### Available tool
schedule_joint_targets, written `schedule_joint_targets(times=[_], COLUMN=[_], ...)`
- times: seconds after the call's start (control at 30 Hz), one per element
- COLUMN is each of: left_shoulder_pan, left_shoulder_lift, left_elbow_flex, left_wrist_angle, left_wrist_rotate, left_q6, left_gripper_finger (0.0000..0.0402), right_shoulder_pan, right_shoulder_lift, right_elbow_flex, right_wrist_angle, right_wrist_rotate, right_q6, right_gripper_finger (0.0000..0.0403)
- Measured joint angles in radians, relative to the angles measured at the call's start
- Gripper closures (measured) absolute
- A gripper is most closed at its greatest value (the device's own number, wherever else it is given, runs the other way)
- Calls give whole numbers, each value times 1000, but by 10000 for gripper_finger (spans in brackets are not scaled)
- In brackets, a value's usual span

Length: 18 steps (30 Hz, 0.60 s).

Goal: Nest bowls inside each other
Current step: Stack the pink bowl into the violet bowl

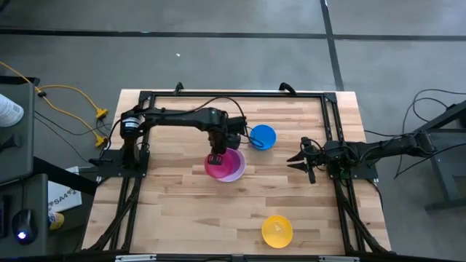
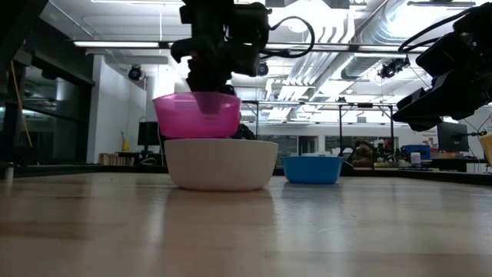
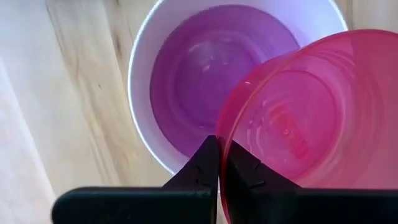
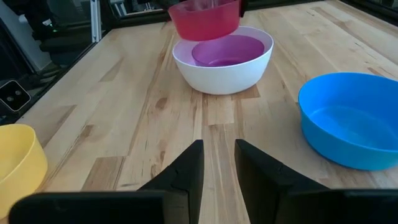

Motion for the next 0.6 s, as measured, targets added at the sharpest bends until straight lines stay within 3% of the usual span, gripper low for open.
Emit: schedule_joint_targets(times=[0.33, 0.6], left_shoulder_pan=[-1, -1], left_shoulder_lift=[0, 100], left_elbow_flex=[25, 197], left_wrist_angle=[5, -144], left_wrist_rotate=[-31, -56], left_q6=[36, 60], left_gripper_finger=[402, 402], right_shoulder_pan=[0, 0], right_shoulder_lift=[0, 0], right_elbow_flex=[0, 0], right_wrist_angle=[0, 0], right_wrist_rotate=[0, 0], right_q6=[0, 0], right_gripper_finger=[319, 319])
